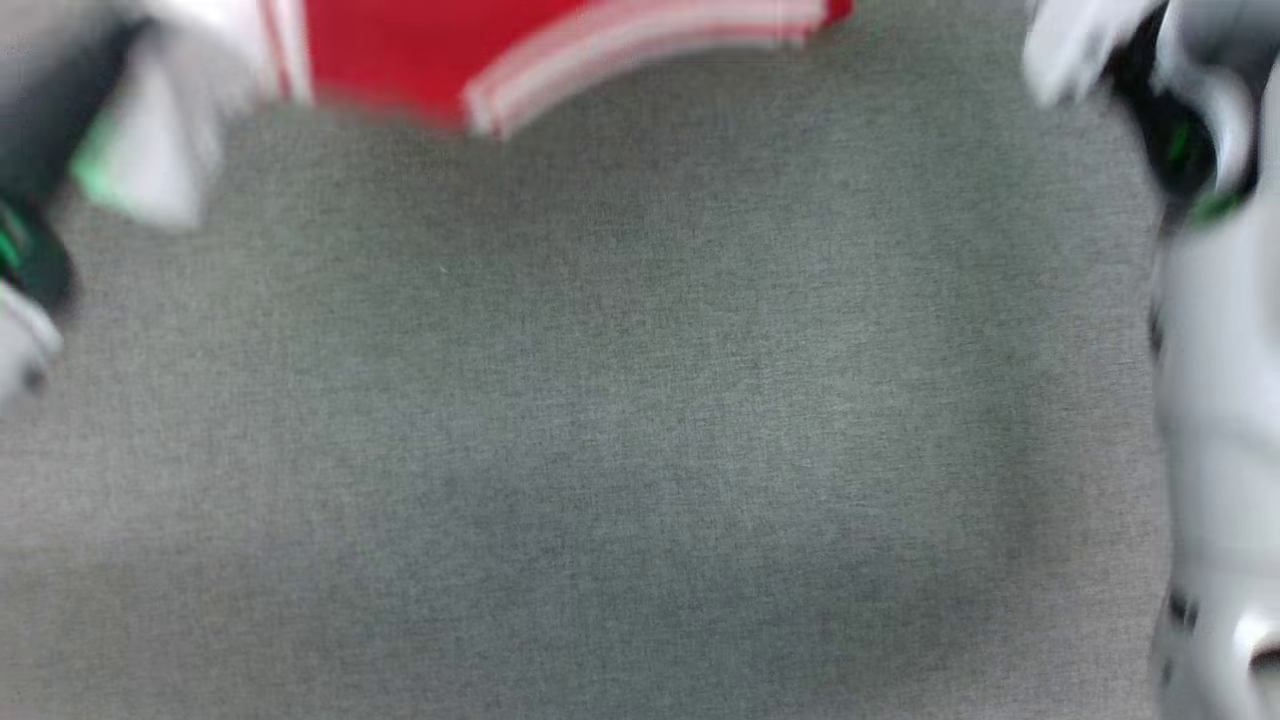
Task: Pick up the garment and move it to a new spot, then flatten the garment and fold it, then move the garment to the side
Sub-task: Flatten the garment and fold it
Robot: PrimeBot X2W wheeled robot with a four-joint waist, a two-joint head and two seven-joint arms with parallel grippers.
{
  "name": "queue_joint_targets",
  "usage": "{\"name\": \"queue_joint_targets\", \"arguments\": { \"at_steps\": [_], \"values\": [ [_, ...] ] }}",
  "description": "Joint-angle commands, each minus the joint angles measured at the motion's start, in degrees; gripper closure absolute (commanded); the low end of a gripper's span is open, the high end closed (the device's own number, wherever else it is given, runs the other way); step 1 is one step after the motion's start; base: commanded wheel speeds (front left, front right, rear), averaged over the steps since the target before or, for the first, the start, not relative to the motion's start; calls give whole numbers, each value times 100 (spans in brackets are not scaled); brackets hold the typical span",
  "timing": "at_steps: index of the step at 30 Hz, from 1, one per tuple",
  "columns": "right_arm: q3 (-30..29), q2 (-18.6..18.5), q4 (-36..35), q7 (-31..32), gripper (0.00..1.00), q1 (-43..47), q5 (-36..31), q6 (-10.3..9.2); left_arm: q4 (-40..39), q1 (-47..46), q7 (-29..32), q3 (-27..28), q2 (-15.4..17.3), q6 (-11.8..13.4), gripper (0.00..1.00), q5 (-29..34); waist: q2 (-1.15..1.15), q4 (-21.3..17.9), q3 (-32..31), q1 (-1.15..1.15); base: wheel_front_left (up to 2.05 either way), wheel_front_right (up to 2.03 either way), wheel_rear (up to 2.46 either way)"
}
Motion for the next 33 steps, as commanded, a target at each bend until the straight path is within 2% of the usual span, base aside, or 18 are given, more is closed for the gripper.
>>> {"name": "queue_joint_targets", "arguments": {
  "at_steps": [1, 9, 15, 23, 33],
  "values": [
    [63, -5, -250, 155, 100, 290, 58, -11, -123, 177, -15, -23, 83, 9, 100, 46, 0, -8, -86, 0, 0, 0, 0],
    [482, -3, -3429, 2225, 100, 3296, 517, -10, -1152, 1769, -398, -387, 522, 9, 100, 261, 0, 0, -358, 0, 0, 0, 0],
    [534, -4, -5240, 3443, 100, 4958, 657, -10, -1230, 2749, -832, -867, 877, 9, 100, 749, 0, 20, -485, 0, 0, 0, 0],
    [286, -4, -6310, 4157, 100, 6295, 834, -10, -1143, 3474, -992, -1317, 920, 9, 100, 1036, 0, 127, -586, 0, 0, 0, 0],
    [-248, -29, -7280, 4615, 100, 7588, 1203, -10, -1772, 4262, -987, -827, 1157, 9, 100, 617, 0, 312, -657, 0, 0, 0, 0]
  ]
}}
